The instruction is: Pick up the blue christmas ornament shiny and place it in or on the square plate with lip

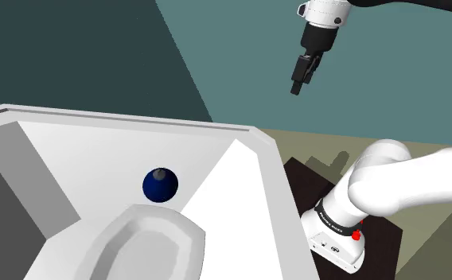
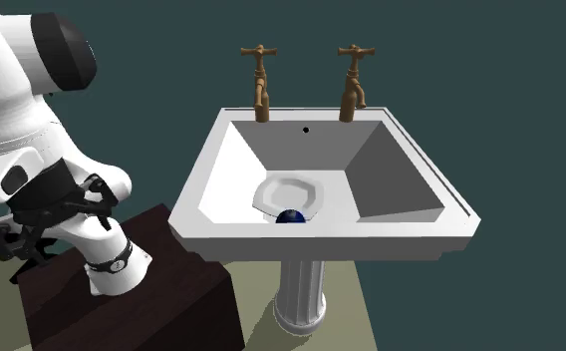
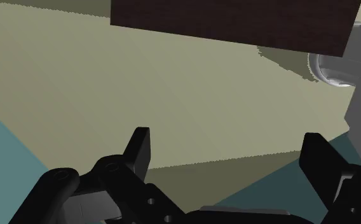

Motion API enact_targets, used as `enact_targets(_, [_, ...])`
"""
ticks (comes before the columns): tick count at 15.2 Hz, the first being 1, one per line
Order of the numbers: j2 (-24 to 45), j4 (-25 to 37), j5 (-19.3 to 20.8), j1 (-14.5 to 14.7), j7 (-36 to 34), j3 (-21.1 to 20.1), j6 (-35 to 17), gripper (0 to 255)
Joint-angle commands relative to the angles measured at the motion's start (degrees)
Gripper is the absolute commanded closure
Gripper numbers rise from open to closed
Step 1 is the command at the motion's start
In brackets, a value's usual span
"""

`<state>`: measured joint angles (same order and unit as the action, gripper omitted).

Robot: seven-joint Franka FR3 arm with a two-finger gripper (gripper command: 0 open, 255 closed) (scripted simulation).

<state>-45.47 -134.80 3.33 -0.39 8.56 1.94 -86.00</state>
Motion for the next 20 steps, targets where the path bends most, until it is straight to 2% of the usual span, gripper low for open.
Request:
enact_targets(1, [0.0,0.0,0.0,0.0,0.0,0.0,0.0,0])
enact_targets(10, [8.54,0.64,-12.86,1.09,-19.48,-9.53,0.34,0])
enact_targets(20, [23.77,6.47,-26.03,2.47,-39.31,-18.1,-4.18,0])
